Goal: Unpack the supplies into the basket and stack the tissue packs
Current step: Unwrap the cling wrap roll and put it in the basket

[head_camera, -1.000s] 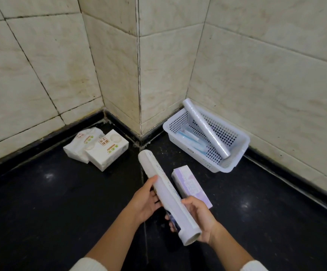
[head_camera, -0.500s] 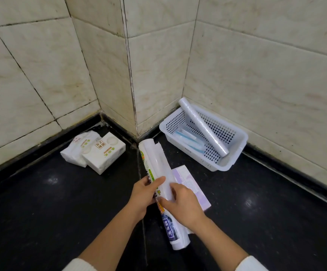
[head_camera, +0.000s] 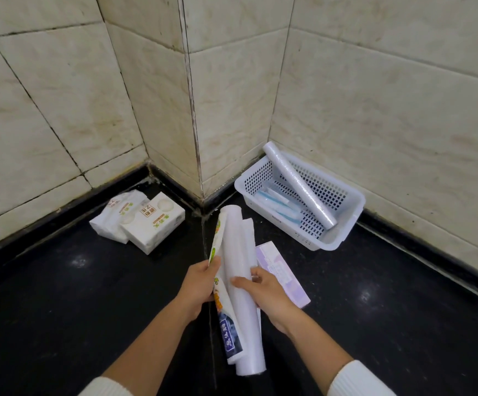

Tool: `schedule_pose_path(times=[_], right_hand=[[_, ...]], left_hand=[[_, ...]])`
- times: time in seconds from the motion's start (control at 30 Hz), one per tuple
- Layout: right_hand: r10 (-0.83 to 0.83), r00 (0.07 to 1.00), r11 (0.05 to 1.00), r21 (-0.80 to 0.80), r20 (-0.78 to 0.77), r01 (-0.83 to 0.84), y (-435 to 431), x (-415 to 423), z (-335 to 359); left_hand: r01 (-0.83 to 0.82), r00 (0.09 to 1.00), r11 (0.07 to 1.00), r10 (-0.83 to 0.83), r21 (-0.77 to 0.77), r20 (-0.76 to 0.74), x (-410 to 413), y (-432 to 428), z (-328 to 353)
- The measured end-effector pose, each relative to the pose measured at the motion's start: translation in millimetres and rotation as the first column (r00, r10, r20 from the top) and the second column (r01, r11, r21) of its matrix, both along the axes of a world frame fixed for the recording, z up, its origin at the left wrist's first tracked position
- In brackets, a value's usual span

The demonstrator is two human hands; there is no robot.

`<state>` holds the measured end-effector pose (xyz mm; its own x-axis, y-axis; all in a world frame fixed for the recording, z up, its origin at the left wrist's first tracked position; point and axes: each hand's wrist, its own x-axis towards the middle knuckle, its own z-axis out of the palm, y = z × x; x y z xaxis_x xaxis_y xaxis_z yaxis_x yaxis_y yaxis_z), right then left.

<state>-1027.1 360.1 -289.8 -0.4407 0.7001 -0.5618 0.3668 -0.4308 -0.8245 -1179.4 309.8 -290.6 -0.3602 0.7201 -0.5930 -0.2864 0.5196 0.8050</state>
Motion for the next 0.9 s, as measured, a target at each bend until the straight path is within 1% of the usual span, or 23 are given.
schedule_pose_path(times=[0.1, 0.17, 0.23, 0.27, 0.33, 0.37, 0.43, 0.5, 0.6, 0.67, 0.73, 0.8, 0.9], right_hand=[[-0.083, 0.996, 0.996, -0.046, -0.035, 0.082, 16, 6, 18], [-0.100, 0.995, 0.995, 0.000, -0.018, 0.100, 35, 13, 35], [-0.105, 0.994, 0.991, 0.081, 0.021, 0.103, 57, 20, 51], [-0.107, 0.994, 0.987, 0.127, 0.036, 0.102, 69, 25, 59], [-0.122, 0.990, 0.973, 0.206, 0.065, 0.107, 95, 33, 73], [-0.138, 0.987, 0.963, 0.243, 0.085, 0.114, 109, 37, 80], [-0.171, 0.976, 0.938, 0.324, 0.135, 0.119, 142, 44, 90], [-0.179, 0.965, 0.913, 0.398, 0.191, 0.091, 176, 46, 99], [-0.150, 0.945, 0.887, 0.462, 0.290, -0.001, 220, 42, 102], [-0.103, 0.908, 0.872, 0.475, 0.405, -0.113, 241, 35, 93], [-0.066, 0.847, 0.849, 0.476, 0.528, -0.231, 254, 26, 75], [-0.054, 0.804, 0.828, 0.477, 0.592, -0.296, 259, 19, 54], [-0.074, 0.777, 0.787, 0.515, 0.625, -0.340, 257, 11, 28]], left_hand=[[0.041, 0.980, 0.994, -0.059, -0.098, -0.193, -12, 2, -10], [0.087, 0.948, 0.979, -0.139, -0.186, -0.285, -17, 7, -19], [0.171, 0.904, 0.957, -0.247, -0.233, -0.350, -18, 16, -25], [0.203, 0.884, 0.951, -0.281, -0.234, -0.374, -17, 23, -26], [0.213, 0.843, 0.953, -0.292, -0.216, -0.452, -14, 41, -26], [0.198, 0.808, 0.960, -0.274, -0.197, -0.521, -11, 52, -24], [0.187, 0.708, 0.973, -0.228, -0.135, -0.668, -6, 75, -18], [0.224, 0.630, 0.972, -0.199, -0.070, -0.751, 0, 101, -9], [0.341, 0.504, 0.939, -0.227, -0.050, -0.833, 6, 142, -2], [0.429, 0.381, 0.897, -0.285, -0.105, -0.879, 8, 166, -4], [0.469, 0.274, 0.860, -0.358, -0.201, -0.892, 9, 185, -10], [0.453, 0.237, 0.851, -0.403, -0.266, -0.884, 10, 196, -19], [0.423, 0.258, 0.872, -0.376, -0.246, -0.890, 12, 202, -31]])
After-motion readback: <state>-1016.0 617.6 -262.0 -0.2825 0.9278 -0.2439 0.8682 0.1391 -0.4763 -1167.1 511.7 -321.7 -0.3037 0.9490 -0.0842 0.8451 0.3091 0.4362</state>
